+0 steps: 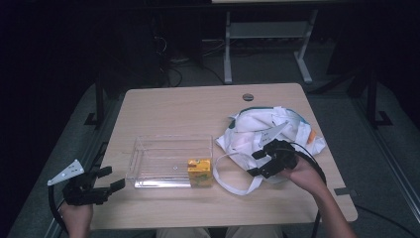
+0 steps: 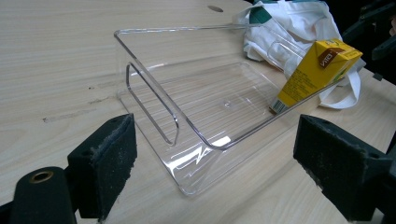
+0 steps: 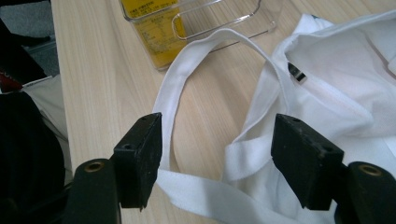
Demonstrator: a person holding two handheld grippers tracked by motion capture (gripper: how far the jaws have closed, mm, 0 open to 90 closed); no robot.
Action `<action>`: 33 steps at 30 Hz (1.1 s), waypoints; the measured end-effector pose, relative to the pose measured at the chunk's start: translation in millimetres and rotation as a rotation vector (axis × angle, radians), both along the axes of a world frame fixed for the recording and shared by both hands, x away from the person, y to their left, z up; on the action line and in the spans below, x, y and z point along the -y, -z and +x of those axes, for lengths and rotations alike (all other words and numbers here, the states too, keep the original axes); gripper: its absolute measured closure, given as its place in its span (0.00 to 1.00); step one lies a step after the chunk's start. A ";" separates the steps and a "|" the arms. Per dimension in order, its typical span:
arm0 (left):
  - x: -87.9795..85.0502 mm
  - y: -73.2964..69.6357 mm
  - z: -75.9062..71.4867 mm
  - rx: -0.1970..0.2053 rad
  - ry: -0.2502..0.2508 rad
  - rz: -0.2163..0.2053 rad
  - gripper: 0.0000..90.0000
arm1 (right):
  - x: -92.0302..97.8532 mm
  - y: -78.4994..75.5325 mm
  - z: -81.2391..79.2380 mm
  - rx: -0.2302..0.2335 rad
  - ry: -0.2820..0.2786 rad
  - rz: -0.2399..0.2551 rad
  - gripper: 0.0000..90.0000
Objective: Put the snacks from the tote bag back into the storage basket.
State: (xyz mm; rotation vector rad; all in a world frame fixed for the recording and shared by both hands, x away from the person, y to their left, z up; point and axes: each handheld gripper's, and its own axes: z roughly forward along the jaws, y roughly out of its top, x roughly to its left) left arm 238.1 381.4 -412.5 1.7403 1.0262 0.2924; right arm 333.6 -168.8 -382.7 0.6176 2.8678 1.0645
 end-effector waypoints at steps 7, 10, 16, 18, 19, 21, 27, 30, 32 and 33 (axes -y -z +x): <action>0.3 0.0 0.0 -0.003 0.001 0.001 0.14 | 12.3 1.2 -3.9 -0.008 0.038 0.011 0.37; 0.7 -0.1 0.1 -0.002 0.005 0.003 0.14 | 18.9 1.7 -5.6 -0.010 0.056 0.014 0.37; 1.3 0.2 0.6 -0.004 0.008 0.010 0.14 | 31.5 2.3 -9.6 -0.017 0.093 0.029 0.37; 1.1 0.4 0.6 -0.004 0.008 0.010 0.14 | 35.3 2.7 -10.6 -0.014 0.101 0.035 0.37; 0.8 0.7 0.8 -0.005 0.009 0.011 0.14 | 37.1 3.3 -11.1 -0.013 0.102 0.039 0.36; 1.0 1.2 0.7 -0.013 0.003 0.004 0.14 | 41.0 3.9 -12.7 -0.019 0.106 0.054 0.36; 1.4 1.3 0.5 -0.012 0.004 0.006 0.14 | 52.5 8.1 -16.1 -0.016 0.139 0.066 0.36; 1.4 1.6 0.7 -0.016 0.007 0.014 0.14 | 58.6 10.4 -17.6 -0.009 0.153 0.074 0.36; 1.5 1.7 1.1 -0.015 0.009 0.018 0.14 | 62.2 12.1 -19.1 -0.007 0.164 0.076 0.36; 1.8 1.8 1.1 -0.017 0.009 0.016 0.14 | 63.8 12.5 -20.0 -0.010 0.173 0.078 0.36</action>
